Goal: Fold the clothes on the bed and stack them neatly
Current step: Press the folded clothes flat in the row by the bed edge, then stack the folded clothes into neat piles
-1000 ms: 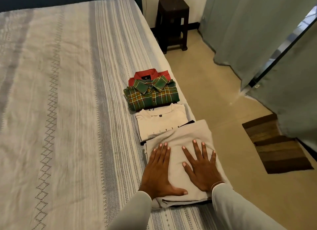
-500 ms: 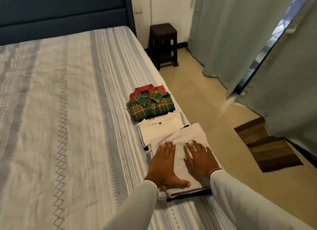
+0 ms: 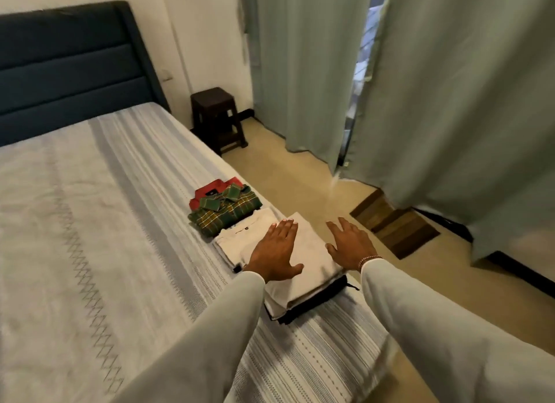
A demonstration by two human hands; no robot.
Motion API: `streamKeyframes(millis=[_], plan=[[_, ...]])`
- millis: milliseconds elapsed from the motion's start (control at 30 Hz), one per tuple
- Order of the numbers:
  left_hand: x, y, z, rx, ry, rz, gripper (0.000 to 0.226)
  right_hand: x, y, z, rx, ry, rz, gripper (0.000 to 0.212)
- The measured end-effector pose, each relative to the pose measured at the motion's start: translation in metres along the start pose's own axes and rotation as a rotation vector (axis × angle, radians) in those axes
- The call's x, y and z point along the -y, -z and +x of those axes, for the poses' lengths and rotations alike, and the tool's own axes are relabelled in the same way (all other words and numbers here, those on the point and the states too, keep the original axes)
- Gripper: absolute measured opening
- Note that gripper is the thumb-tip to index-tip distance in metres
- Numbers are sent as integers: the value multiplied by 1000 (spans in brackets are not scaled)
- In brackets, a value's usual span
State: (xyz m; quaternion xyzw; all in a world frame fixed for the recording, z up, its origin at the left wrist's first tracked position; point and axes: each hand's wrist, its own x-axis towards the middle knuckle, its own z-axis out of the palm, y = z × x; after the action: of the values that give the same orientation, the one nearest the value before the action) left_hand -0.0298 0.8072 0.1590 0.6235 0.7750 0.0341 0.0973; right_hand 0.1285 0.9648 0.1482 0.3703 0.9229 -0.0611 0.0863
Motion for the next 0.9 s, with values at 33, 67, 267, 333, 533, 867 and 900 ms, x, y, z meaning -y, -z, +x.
streamKeyframes(millis=[33,67,267,333,533,867,900], plan=[[-7,6,-2,-8,-36,19,105,-2,8,-14,-5,-35,7,68],[-14,10,-4,-12,-68,36,104,-4,14,-27,-9,-64,16,68],[-74,29,-15,-8,-290,88,100,-31,36,-127,-59,-288,66,68],[-100,31,-17,4,-354,92,99,-44,37,-159,-74,-362,93,67],[-189,25,-18,22,-550,92,102,-93,39,-260,-88,-597,149,65],[-403,1,-55,73,-951,178,102,-171,16,-472,-104,-979,281,64],[-432,-3,-68,76,-1013,186,103,-176,9,-502,-105,-1034,304,64]])
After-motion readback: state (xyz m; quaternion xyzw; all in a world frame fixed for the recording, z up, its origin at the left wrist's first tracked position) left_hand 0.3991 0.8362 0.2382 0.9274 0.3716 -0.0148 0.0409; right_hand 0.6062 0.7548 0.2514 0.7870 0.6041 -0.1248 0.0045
